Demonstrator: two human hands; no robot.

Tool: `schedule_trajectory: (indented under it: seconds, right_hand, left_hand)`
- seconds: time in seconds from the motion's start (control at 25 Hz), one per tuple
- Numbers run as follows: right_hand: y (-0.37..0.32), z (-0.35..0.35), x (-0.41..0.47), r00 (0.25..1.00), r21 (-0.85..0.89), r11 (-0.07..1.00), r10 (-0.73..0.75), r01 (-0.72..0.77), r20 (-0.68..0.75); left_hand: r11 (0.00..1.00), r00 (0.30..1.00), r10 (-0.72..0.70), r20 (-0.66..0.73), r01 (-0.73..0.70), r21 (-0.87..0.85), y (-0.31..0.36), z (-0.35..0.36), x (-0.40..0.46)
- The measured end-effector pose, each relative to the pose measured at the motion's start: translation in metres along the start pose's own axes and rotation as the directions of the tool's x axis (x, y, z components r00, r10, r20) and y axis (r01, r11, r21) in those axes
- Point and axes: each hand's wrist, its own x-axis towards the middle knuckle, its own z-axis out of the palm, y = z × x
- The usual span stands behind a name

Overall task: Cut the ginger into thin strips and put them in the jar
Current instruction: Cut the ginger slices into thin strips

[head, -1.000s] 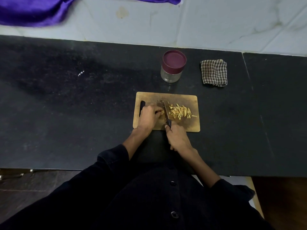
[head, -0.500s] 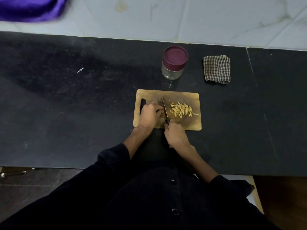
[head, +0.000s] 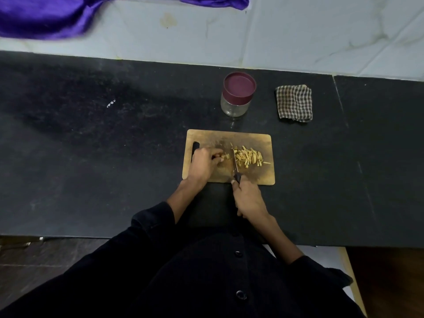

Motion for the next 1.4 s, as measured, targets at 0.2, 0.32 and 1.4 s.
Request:
schedule_trajectory:
  seconds: [0.2,0.32,1.4]
  right_hand:
    - [-0.011,-0.003,0.002,0.997,-0.03,0.997,-0.067,0.068,0.036]
    - [-0.015,-0.002,0.005,0.996,-0.036,0.996,-0.075,0.077,0.043]
    - [0.001,0.005,0.001,1.0,-0.054,0.999,-0.008,0.007,-0.012]
  left_hand:
    - [1.0,0.999,0.021,-0.05,-0.02,0.006,0.003,0.001,-0.005]
    - [0.999,0.998,0.034,-0.061,-0.033,0.003,0.002,0.004,-0.006]
    - [0.995,0.999,-0.005,-0.04,0.009,0.1,0.002,0.006,-0.003]
